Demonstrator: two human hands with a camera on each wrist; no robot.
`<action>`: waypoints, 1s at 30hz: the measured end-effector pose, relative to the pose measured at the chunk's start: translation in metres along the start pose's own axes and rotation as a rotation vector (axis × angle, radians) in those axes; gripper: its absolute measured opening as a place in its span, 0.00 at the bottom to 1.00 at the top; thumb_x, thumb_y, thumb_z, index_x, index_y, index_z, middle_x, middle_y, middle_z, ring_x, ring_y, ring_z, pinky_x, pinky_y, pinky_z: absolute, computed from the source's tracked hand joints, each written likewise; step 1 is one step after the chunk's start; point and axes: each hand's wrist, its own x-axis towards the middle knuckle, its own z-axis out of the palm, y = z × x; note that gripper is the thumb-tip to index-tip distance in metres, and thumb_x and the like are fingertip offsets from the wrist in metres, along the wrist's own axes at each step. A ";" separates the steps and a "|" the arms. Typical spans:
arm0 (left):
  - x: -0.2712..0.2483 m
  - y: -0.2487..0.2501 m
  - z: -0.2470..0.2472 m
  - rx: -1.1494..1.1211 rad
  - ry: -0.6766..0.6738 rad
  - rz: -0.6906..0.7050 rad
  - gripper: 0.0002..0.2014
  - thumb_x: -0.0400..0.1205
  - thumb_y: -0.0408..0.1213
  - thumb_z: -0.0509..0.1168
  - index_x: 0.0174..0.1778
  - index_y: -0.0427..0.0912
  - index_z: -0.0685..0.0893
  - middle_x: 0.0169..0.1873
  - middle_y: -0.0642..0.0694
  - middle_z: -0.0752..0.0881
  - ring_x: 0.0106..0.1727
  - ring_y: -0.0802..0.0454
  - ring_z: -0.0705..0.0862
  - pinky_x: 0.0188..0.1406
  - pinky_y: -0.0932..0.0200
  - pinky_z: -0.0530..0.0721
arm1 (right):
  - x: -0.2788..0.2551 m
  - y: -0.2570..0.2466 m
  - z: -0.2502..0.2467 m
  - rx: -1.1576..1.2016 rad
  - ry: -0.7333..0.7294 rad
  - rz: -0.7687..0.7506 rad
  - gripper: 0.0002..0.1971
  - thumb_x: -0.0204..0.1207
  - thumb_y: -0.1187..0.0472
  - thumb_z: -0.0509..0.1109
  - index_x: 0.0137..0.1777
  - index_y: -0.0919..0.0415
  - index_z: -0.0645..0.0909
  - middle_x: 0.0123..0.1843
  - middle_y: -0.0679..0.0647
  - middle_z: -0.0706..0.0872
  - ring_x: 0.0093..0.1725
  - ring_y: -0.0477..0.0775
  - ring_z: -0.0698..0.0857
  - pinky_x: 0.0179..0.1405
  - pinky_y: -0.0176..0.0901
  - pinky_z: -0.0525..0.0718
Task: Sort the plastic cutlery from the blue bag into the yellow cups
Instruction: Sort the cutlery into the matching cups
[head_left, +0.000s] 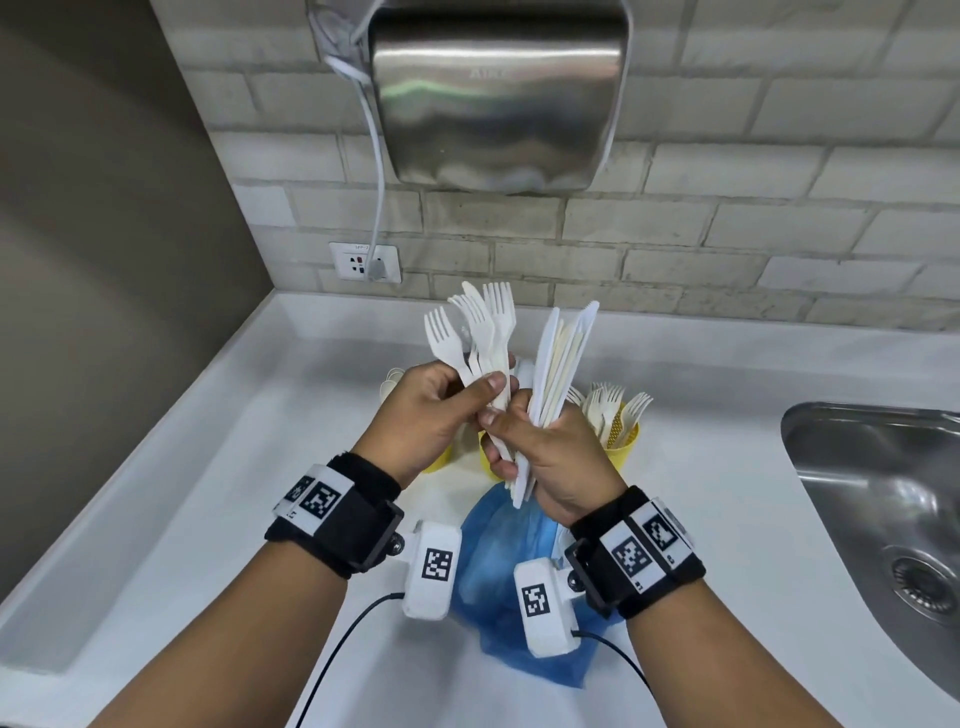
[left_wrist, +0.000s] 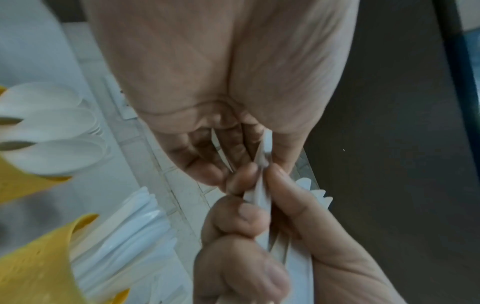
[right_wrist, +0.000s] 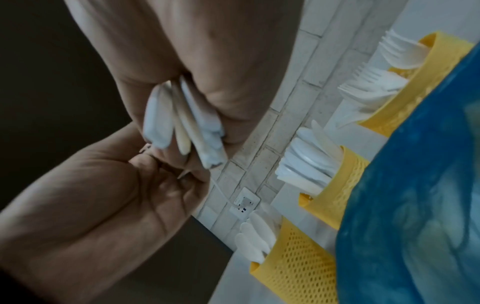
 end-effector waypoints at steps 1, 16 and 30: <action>-0.002 0.002 0.001 0.072 0.018 0.020 0.17 0.89 0.34 0.67 0.35 0.47 0.93 0.29 0.45 0.90 0.27 0.41 0.87 0.36 0.54 0.88 | 0.001 0.001 -0.001 -0.024 0.000 -0.009 0.22 0.78 0.71 0.75 0.29 0.59 0.68 0.32 0.62 0.78 0.33 0.60 0.77 0.25 0.42 0.70; 0.001 -0.013 0.015 -0.221 0.319 0.057 0.03 0.82 0.30 0.75 0.47 0.35 0.93 0.42 0.29 0.92 0.38 0.41 0.91 0.36 0.51 0.91 | 0.001 -0.001 0.008 0.033 0.091 -0.032 0.13 0.82 0.69 0.72 0.37 0.65 0.75 0.41 0.66 0.86 0.48 0.69 0.91 0.47 0.80 0.88; 0.007 -0.026 0.020 -0.353 0.322 -0.023 0.06 0.85 0.32 0.72 0.52 0.35 0.93 0.51 0.32 0.93 0.51 0.35 0.92 0.55 0.38 0.87 | 0.005 0.003 0.011 -0.246 0.145 -0.127 0.02 0.81 0.70 0.74 0.47 0.64 0.86 0.35 0.53 0.85 0.38 0.52 0.90 0.34 0.62 0.92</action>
